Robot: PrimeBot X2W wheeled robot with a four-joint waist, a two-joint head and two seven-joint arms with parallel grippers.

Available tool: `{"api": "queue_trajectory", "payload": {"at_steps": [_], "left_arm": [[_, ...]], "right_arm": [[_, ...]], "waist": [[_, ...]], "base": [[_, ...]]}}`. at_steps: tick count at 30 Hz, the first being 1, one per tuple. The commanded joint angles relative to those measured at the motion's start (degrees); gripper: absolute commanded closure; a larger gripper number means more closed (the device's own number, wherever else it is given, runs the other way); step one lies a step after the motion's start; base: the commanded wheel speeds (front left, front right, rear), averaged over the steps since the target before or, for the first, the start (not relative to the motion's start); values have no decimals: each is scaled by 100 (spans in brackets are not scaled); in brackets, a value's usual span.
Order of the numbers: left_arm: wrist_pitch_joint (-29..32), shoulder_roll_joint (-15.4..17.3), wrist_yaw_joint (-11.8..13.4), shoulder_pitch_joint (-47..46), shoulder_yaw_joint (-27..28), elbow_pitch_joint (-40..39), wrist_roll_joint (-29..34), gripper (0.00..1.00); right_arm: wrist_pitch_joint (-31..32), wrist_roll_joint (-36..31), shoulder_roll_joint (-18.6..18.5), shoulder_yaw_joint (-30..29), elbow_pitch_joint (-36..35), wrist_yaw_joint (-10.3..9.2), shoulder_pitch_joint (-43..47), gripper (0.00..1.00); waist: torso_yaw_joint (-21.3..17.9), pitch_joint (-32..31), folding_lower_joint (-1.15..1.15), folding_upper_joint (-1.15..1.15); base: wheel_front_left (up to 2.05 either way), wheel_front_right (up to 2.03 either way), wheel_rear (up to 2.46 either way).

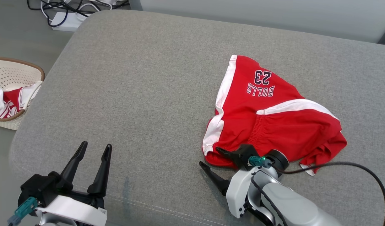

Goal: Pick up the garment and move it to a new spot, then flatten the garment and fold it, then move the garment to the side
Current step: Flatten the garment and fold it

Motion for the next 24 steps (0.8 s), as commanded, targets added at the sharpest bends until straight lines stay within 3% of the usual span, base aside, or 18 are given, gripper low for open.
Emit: {"api": "queue_trajectory", "payload": {"at_steps": [1,2,3,4,15,24], "left_arm": [[-67,106,-59,-352,245,-60,65,0],[-69,89,-78,-364,252,-36,79,0],[-70,70,-98,-376,259,-15,90,0],[-71,51,-117,-388,265,3,102,0],[-75,-112,-286,-388,472,85,292,0],[-76,-230,-361,-234,697,42,441,0]], "right_arm": [[53,37,96,103,55,-15,-136,16],[66,41,96,135,113,-15,-177,51],[75,38,96,160,168,-15,-216,58],[99,55,96,186,212,-15,-242,99],[-9,213,96,428,255,-15,-218,100],[-299,86,96,373,40,-15,236,100]], "waist": [[22,24,0,0],[28,31,0,0],[34,38,0,0],[40,46,0,0],[-60,10,0,0],[-429,-67,0,0]], "base": [[0,0,0],[0,0,0],[0,0,0],[0,0,0],[0,0,0],[0,0,0]]}}
